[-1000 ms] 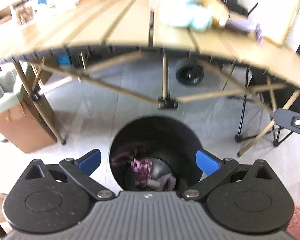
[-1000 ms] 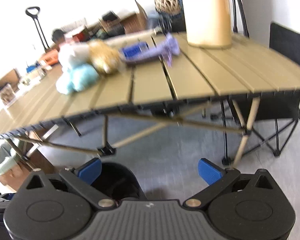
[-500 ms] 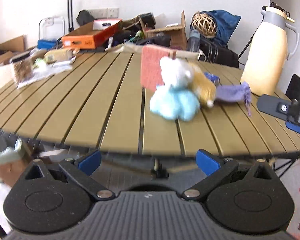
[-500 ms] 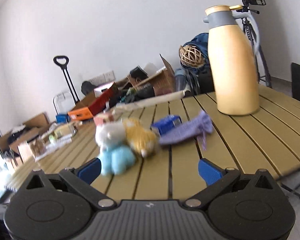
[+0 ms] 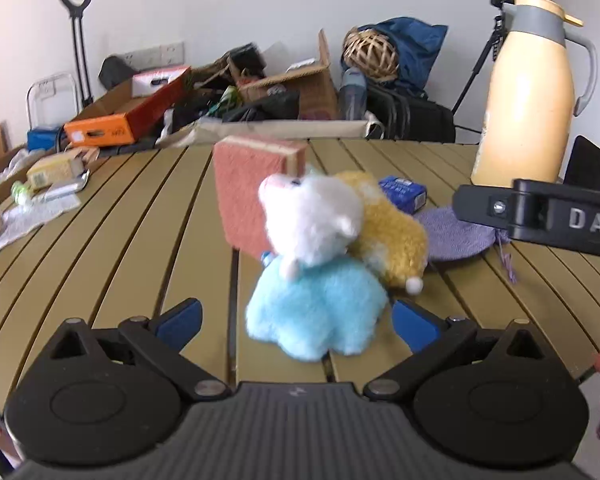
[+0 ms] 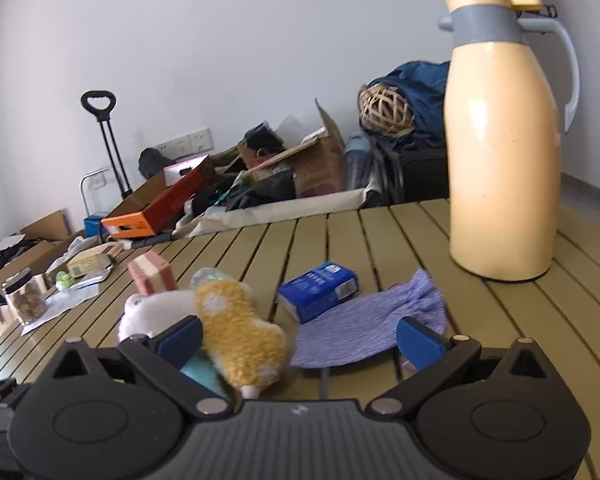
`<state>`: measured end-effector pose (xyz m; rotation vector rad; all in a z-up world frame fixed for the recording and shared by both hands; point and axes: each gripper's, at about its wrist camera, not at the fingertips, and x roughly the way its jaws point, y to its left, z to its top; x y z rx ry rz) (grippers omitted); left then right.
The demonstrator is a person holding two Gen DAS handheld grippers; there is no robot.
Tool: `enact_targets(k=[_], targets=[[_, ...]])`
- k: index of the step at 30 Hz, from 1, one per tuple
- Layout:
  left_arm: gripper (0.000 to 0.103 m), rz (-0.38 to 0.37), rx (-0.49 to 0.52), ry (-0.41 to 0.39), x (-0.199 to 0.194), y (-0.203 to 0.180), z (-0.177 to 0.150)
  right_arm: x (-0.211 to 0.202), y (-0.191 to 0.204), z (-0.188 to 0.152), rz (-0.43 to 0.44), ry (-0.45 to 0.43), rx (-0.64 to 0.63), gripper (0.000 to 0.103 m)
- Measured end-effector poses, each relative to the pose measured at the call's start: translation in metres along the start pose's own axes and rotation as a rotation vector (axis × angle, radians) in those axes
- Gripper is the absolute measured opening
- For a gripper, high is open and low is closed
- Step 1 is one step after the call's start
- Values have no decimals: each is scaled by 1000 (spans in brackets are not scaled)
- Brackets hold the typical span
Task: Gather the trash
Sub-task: 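Reach the left tool to the light blue plush toy and grasp it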
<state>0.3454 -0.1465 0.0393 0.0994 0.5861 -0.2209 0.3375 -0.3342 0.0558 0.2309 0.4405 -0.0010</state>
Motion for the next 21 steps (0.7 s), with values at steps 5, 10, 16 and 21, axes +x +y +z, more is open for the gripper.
enact_targets(k=[5,10,16,21], targets=[[103,-2,-24,40,10,-6,9,-17,-10,-1,-44,1,50,103],[103,17,-6,29,18,-17,12,-29,-10,-6,-58,-27,59,103],[103,55,-38,67,43,-18,6,-23,-26,-18,-51,-21,98,103],[103,58,-76,85,57,-16,2,-11,-42,-24,-39,-10,134,103]])
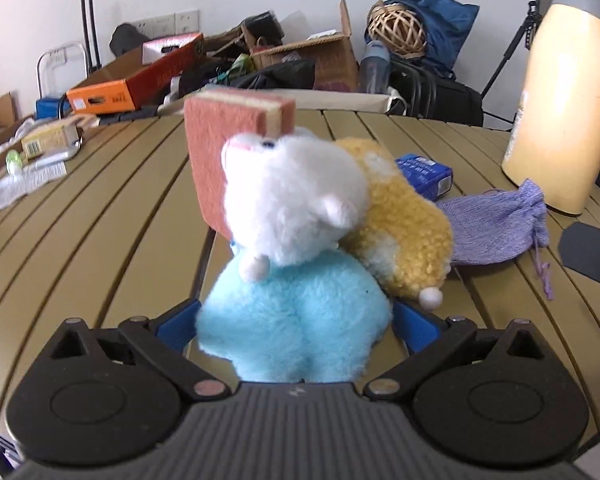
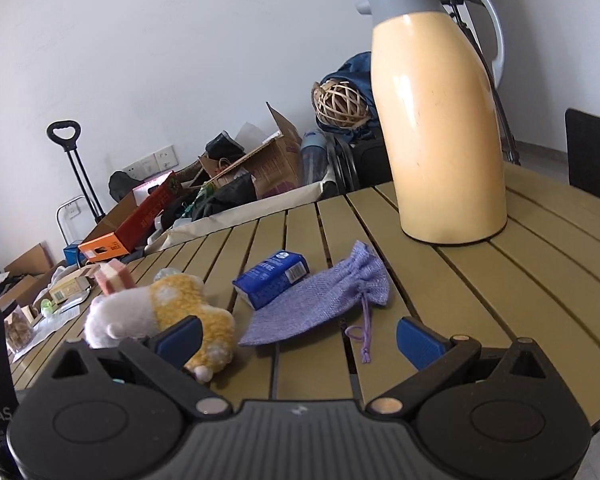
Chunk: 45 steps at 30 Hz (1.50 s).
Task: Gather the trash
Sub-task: 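Reach the left tool to the light blue plush toy and grasp it, then move the open right tool toward the yellow-white plush dog while the left tool holds the blue plush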
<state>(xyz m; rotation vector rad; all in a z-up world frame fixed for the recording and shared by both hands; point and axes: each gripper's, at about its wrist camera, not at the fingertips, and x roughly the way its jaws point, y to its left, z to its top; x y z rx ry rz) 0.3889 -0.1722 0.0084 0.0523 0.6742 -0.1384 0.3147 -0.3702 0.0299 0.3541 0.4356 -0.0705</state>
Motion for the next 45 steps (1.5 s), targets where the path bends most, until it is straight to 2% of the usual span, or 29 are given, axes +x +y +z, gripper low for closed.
enact_targets(k=[3,4,9,15,19,26,32,39,45], targets=[[101,14,11,-26,1,-2,-2,3,-3,-1,19,-1,4,103],[90,14,10,-36,0,-3,-2,3,-3,-2,22,-4,3,103],[83,17,51,-77,-8,-6,-6,7,-1,-3,30,-8,5,103],[83,28,57,-122,-29,3,-13,10,4,-3,42,-8,5,103],[83,19,13,-153,-50,20,-23,12,11,-5,57,-14,-2,103],[83,52,-81,-198,-70,56,-33,17,32,-10,68,-18,-47,103],[83,54,-113,-211,-70,78,-32,25,59,-17,25,10,-160,103],[83,41,-138,-207,-71,98,-31,33,99,-27,-28,9,-391,103],[83,47,-161,-202,-71,110,-30,56,118,-29,-69,51,-427,103]])
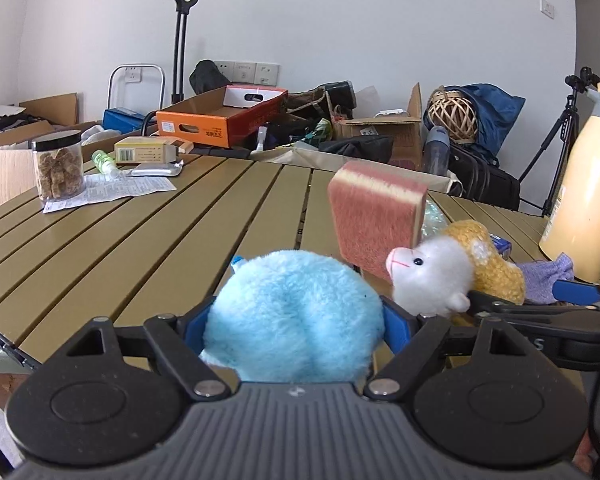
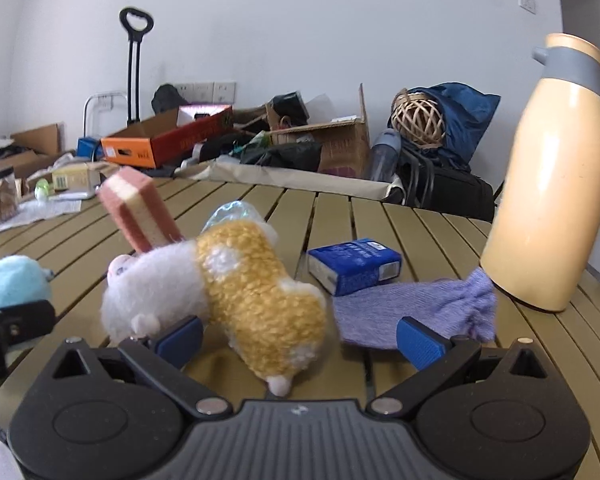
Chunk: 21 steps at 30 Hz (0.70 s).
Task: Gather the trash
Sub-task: 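Move the open right tool toward the yellow-white plush dog while the left tool holds the blue plush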
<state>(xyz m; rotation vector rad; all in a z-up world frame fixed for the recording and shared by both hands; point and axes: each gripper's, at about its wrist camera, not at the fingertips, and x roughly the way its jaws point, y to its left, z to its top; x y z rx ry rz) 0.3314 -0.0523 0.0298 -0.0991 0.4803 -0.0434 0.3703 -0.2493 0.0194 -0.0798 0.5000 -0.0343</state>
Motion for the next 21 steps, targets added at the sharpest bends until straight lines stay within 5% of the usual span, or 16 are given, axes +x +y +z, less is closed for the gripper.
enact_targets(k=[21], targets=[[83,17,-58,25,5,28,7,17,22,14,62,48,-126,103]])
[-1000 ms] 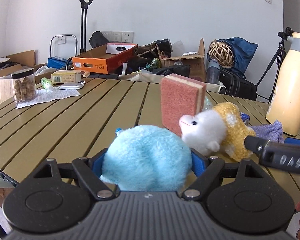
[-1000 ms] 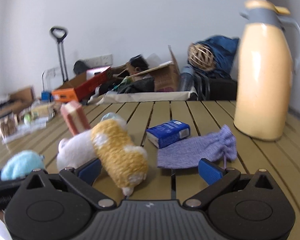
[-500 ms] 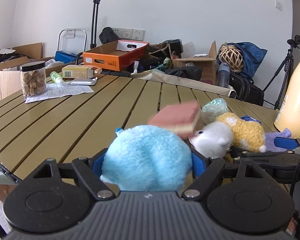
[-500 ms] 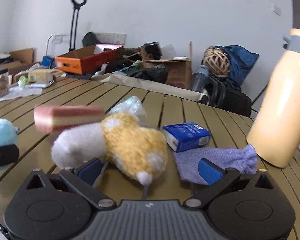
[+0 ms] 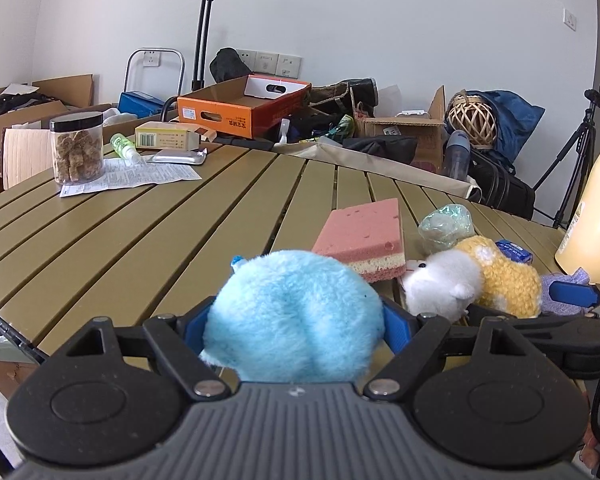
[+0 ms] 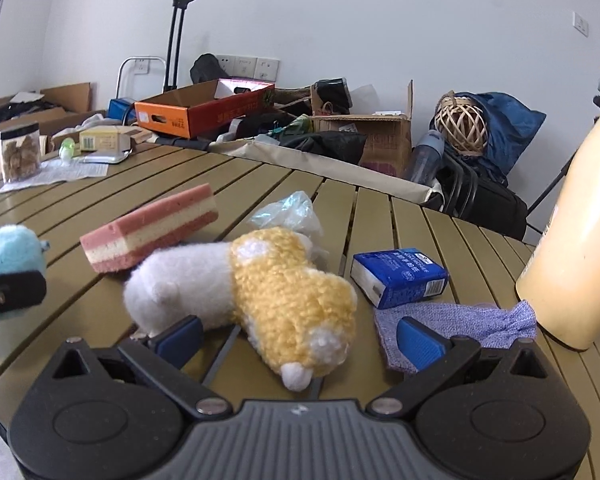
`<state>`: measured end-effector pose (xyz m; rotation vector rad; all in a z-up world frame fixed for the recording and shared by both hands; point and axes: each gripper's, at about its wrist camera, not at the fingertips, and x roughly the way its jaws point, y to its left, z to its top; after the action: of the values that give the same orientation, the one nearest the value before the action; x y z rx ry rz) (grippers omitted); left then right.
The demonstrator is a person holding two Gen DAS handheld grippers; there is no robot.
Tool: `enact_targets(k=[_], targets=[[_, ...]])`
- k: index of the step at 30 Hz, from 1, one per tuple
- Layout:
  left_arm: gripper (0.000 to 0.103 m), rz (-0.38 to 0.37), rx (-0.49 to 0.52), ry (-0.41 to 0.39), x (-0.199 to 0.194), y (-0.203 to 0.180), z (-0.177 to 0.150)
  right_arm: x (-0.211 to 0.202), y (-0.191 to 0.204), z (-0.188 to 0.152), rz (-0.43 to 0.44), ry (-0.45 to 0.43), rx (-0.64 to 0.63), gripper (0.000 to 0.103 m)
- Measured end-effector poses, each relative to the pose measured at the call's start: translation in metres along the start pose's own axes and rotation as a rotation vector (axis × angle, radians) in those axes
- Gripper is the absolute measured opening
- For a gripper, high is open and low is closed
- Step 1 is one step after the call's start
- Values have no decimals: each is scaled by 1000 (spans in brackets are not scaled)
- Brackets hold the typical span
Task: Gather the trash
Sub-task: 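Move the open right tool toward the yellow-white plush dog while the left tool holds the blue plush, then close the right tool on the white-and-yellow plush dog and lift it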
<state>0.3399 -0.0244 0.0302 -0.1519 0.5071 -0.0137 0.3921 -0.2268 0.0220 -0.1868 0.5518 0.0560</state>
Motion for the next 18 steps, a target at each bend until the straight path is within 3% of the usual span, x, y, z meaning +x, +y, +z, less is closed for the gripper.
enact_targets(k=[6,9,13,15,17,18], targets=[[83,-16,-2,7,-3,3,1,-5,9,2,22,-43,-74,102],[83,-26,-8,1,-7,7,4,-5,17,3,44,-36,-113,92],[83,-35,-24,0,-10,11,7,-2,25,3,32,-17,-147,90],[83,-39,-27,-2,-13,12,7,-1,28,4,22,-12,-167,80],[83,-43,-34,-6,-15,12,8,-3,26,6,-3,-5,-173,55],[83,-45,-39,-7,-16,13,9,-5,25,7,-7,0,-167,55]])
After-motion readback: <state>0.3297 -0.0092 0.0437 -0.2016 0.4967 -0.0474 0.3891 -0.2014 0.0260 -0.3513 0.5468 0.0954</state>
